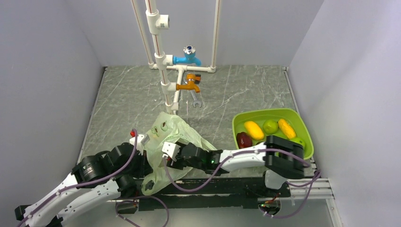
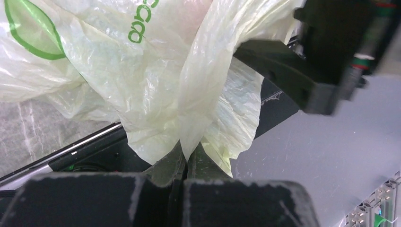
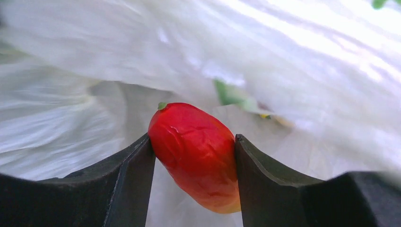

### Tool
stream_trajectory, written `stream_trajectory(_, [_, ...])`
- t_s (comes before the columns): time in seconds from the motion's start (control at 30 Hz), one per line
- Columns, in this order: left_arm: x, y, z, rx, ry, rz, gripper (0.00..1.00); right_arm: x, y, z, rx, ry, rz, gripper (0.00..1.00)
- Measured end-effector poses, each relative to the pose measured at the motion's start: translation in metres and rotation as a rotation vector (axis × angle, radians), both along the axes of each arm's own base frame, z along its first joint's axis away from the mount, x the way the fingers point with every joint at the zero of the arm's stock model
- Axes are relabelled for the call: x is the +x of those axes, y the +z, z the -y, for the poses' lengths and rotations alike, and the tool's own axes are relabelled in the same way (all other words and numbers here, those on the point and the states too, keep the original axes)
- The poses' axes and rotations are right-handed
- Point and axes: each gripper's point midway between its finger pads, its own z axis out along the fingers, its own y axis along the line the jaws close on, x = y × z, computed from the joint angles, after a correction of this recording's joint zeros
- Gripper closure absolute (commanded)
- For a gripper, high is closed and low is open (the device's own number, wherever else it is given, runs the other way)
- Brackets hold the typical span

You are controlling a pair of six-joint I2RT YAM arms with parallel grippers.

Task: Take the fake fruits out of the plastic bag
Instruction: Take out the fake fruit from the plastic bag, then place the fake fruit in the bin.

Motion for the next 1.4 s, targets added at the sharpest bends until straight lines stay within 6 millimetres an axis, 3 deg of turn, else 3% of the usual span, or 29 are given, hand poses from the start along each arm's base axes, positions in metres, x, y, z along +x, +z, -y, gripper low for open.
stream_trajectory(0.07, [0.002,0.004,0.001,-0.016,0.003,0.018,1.0,-0.01,0.013,0.003,0.027,0.022,-0.039,0.83])
stream_trajectory(0.17, [0.007,0.008,0.0,-0.026,0.019,0.049,1.0,-0.032,0.041,0.011,0.091,0.073,-0.123,1.0])
stream_trajectory(0.43, [0.013,0.012,-0.003,-0.02,0.044,0.08,1.0,-0.055,0.134,0.034,0.329,0.097,-0.237,1.0])
stream_trajectory(0.63, [0.016,0.017,-0.004,-0.027,0.057,0.1,1.0,-0.034,0.207,0.089,0.553,-0.067,-0.166,1.0])
stream_trajectory(0.77, [0.018,0.02,-0.006,-0.035,0.065,0.116,1.0,0.0,0.229,0.138,0.666,-0.317,-0.115,1.0])
stream_trajectory(0.87, [0.018,0.02,-0.006,-0.034,0.067,0.117,1.0,0.037,0.219,0.182,0.688,-0.615,-0.107,1.0])
stream_trajectory(1.0, [0.018,0.02,-0.006,-0.034,0.068,0.117,1.0,0.08,0.183,0.245,0.654,-0.981,-0.116,1.0])
stream_trajectory(1.2, [0.018,0.021,-0.006,-0.041,0.068,0.122,1.0,0.112,0.127,0.325,0.552,-1.394,-0.164,1.0])
stream_trajectory(1.3, [0.018,0.021,-0.006,-0.041,0.067,0.122,1.0,0.121,0.1,0.349,0.462,-1.526,-0.203,1.0])
stream_trajectory(1.4, [0.018,0.021,-0.006,-0.042,0.067,0.122,1.0,0.127,0.074,0.355,0.376,-1.556,-0.283,1.0])
